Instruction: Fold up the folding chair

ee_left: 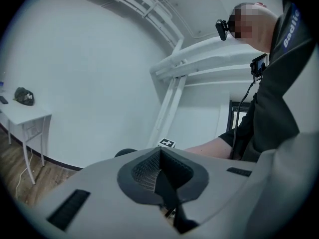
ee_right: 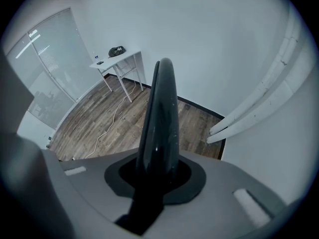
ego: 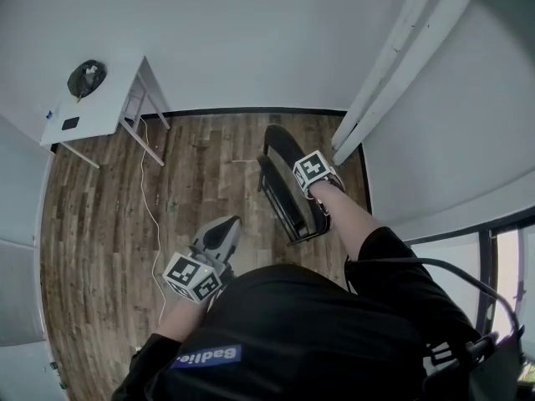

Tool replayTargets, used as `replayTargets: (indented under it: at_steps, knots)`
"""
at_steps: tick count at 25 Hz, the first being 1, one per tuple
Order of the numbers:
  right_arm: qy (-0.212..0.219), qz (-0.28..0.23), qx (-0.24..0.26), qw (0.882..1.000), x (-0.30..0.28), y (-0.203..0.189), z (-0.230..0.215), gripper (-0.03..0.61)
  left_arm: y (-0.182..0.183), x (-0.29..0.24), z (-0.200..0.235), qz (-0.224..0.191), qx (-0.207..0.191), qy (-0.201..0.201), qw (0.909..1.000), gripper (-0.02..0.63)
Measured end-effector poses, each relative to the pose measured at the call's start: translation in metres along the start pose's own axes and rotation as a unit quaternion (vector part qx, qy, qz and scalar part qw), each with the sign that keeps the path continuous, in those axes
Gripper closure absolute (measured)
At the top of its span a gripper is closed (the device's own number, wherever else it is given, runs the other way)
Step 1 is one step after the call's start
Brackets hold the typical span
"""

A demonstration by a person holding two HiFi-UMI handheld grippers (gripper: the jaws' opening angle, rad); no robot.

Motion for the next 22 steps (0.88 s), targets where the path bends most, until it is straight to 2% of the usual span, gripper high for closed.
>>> replayTargets:
  at_steps: [22]
  knots:
    - [-0.002, 0.003, 0.002, 1.000, 0.001, 0.003, -0.002, 0.514, -0.019, -0.002, 0.002, 0.025, -0.012, -0.007, 0.9996, 0.609]
Point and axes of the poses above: the fingertips, and each gripper's own axes: x backward along the fingers, z to its left, y out of its top, the point moved 9 cm from there along x, backward along the fingers, and after that the axes turned 8 degrees about y, right-handed, at the moved point
